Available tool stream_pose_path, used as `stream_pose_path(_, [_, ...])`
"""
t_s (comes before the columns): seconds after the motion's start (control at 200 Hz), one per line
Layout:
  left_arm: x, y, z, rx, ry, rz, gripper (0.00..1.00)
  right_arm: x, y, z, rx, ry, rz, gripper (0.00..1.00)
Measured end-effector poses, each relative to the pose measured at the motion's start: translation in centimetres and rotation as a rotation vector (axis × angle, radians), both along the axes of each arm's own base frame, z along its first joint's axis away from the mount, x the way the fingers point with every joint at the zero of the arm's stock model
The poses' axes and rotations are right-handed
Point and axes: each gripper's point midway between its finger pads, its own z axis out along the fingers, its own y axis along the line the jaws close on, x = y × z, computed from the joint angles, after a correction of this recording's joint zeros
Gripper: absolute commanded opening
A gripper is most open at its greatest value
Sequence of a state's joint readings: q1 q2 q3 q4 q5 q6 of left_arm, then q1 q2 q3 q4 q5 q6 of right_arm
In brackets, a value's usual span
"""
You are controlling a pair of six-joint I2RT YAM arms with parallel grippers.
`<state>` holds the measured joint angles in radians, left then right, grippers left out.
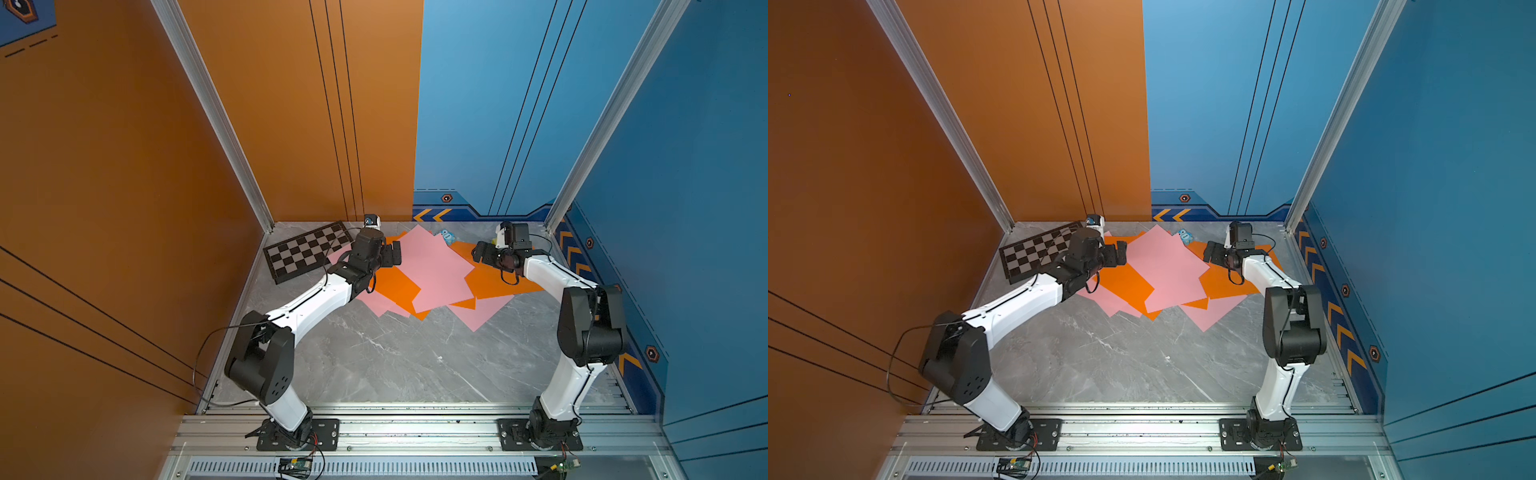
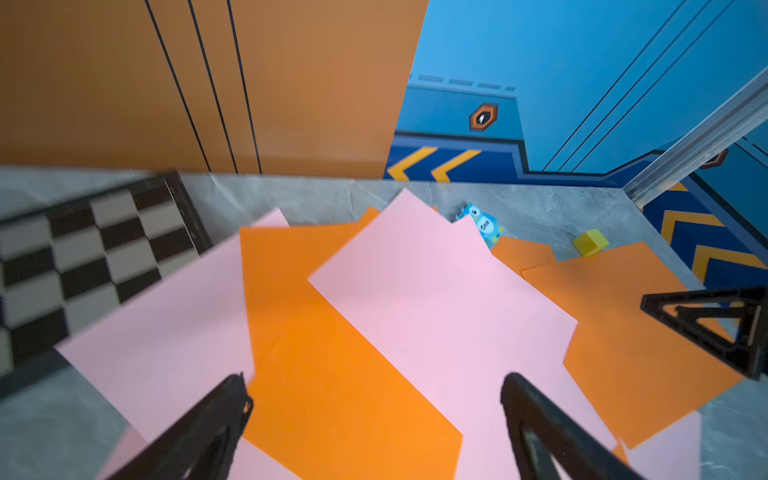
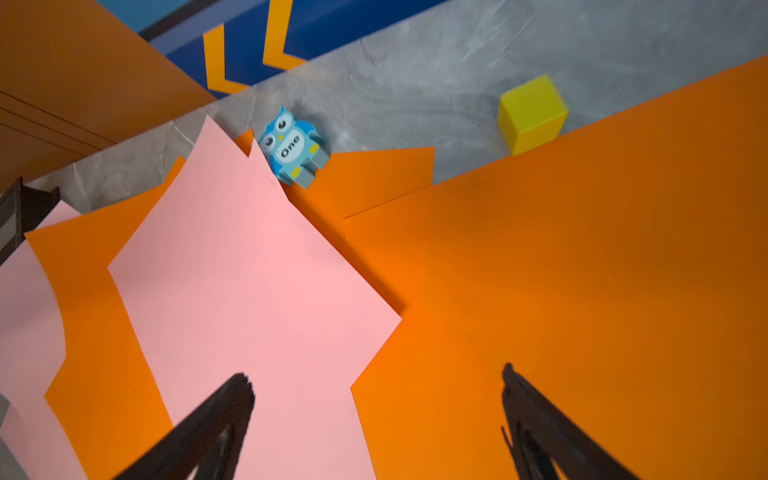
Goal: Sort the scattered colored papers by color
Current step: Pick up the colored paper.
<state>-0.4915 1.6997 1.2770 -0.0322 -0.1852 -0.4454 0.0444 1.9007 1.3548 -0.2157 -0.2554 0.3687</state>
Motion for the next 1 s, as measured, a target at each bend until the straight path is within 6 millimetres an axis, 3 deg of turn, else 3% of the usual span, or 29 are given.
stream_pose_path(0.165, [0.2,-3.5,-5.9,-0.116,0.225,-0.067,0.98,0.9,-0.5,-2.4,0.159,0.086,-0.014,0.85])
stream_pose_path(0.315, [0.6,-6.7,-9.5,-0.228,0.369,-0.133,0.98,0.7,-0.5,-4.6,0.249,0.151,-0.021,0.8])
stream_pose_path(0.43, [0.6,-7.7,-11.7,-0.285,0.455,-0.141,0.98,1.1,0.4,-6.1,0.315,0.187,-0.01,0.79])
stream_pose_path(0.706, [0.7,-7.3,-14.2,-0.376,0.564,-0.106,0.98,2.7,1.5,-5.9,0.41,0.17,-0.002,0.76])
stream_pose_path(1.001, [1.3,-7.6,-14.5,-0.465,0.587,-0.105,0.98,4.4,2.4,-6.0,0.481,0.149,0.003,0.66])
